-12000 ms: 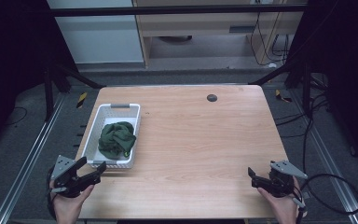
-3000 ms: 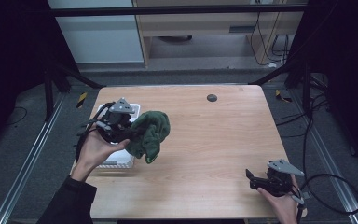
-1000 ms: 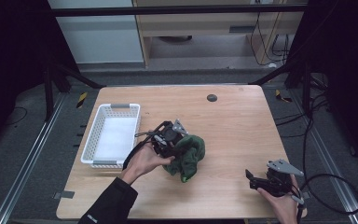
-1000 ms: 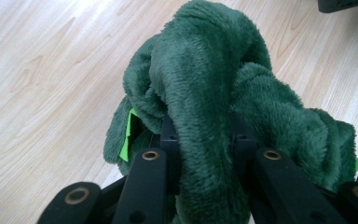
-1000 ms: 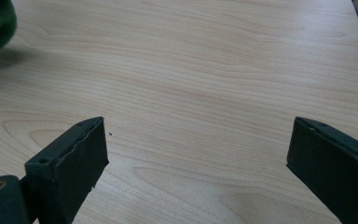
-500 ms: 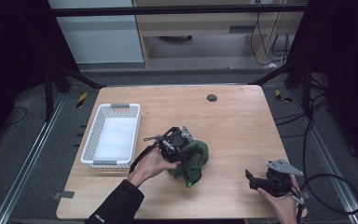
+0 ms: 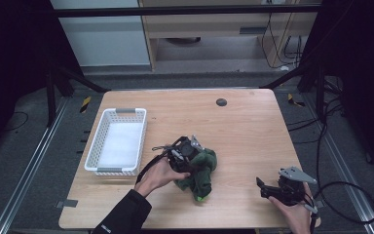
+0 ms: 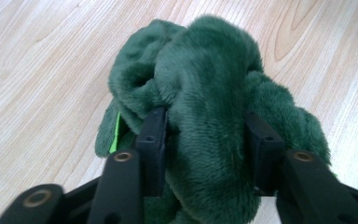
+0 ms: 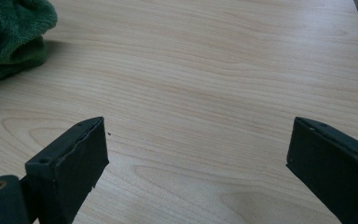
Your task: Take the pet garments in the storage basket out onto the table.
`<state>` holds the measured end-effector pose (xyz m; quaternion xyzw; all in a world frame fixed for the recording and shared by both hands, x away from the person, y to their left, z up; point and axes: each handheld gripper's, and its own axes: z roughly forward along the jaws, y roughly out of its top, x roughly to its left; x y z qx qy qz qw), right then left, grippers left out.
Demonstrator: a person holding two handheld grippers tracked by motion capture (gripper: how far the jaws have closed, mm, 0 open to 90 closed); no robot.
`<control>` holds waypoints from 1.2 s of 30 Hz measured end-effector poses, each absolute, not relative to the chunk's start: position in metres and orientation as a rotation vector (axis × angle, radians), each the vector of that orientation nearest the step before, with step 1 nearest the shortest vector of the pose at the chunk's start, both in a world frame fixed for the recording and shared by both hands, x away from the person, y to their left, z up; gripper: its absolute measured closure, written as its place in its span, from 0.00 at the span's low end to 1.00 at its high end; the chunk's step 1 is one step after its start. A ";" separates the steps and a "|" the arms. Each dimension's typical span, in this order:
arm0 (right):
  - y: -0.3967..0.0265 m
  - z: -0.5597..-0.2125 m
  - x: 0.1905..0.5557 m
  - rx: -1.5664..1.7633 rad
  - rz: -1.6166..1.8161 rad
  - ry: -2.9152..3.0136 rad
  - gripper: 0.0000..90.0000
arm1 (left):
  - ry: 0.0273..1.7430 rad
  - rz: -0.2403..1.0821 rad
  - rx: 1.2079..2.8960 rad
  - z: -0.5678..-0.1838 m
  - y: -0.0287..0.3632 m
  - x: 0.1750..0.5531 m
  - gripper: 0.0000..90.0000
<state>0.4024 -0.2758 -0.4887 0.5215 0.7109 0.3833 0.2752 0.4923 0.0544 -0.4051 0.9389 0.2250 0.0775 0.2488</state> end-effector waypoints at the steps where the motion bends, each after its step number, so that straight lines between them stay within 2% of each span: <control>1: -0.276 -0.489 0.403 1.400 1.028 1.910 0.06 | 0.618 0.202 2.548 -0.405 0.055 0.492 0.58; 11: -0.276 -0.489 0.402 1.407 1.032 1.905 0.05 | 0.607 0.215 2.498 -0.397 0.060 0.485 0.41; 17: -0.276 -0.488 0.402 1.419 1.037 1.901 0.05 | 0.598 0.241 2.456 -0.388 0.067 0.478 0.34; 30: -0.276 -0.488 0.402 1.418 1.036 1.896 0.05 | 0.667 0.305 2.315 -0.378 0.099 0.462 0.27; 36: -0.277 -0.488 0.401 1.419 1.036 1.895 0.05 | 0.743 0.386 2.218 -0.381 0.123 0.454 0.25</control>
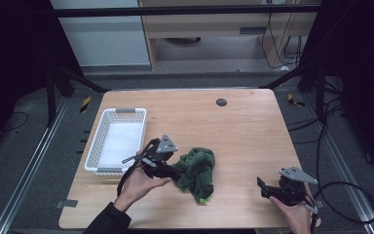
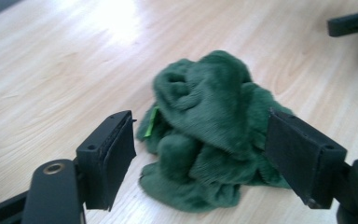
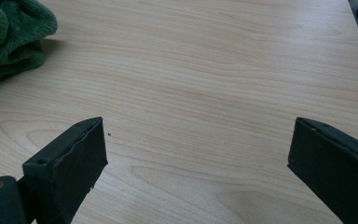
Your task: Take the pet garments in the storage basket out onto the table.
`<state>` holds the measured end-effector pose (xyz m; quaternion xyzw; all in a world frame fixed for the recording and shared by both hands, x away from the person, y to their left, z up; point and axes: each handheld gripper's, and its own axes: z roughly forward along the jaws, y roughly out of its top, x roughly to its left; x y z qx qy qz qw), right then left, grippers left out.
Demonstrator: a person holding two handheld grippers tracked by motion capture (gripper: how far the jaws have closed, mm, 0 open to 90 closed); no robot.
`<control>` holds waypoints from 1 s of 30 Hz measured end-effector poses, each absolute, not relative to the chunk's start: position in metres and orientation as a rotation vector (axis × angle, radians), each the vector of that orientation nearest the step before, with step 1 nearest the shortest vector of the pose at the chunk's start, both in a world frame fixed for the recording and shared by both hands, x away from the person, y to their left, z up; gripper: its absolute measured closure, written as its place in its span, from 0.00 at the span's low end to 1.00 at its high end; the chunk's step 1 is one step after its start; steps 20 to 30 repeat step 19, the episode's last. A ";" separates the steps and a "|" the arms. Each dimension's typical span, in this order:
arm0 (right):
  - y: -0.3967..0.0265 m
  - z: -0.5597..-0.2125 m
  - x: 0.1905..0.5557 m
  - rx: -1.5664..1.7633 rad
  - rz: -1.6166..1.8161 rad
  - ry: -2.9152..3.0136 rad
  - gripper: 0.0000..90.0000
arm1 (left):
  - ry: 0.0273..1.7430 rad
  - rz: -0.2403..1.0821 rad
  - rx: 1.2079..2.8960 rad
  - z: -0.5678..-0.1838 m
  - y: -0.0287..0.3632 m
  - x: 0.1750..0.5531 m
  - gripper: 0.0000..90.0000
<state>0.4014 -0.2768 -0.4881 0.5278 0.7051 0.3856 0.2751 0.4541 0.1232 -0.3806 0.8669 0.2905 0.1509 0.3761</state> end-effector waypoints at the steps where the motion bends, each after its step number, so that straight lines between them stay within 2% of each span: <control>1: -0.277 -0.488 0.401 1.420 1.036 1.894 0.05 | 0.759 0.393 2.200 -0.382 0.128 0.453 0.24; 8: -0.277 -0.489 0.402 1.415 1.031 1.893 0.05 | 0.850 0.442 2.108 -0.394 0.160 0.441 0.21; 19: -0.277 -0.489 0.402 1.414 1.029 1.896 0.04 | 0.927 0.478 1.983 -0.417 0.197 0.423 0.20; 30: -0.277 -0.489 0.402 1.414 1.029 1.896 0.04 | 0.927 0.478 1.983 -0.417 0.197 0.423 0.20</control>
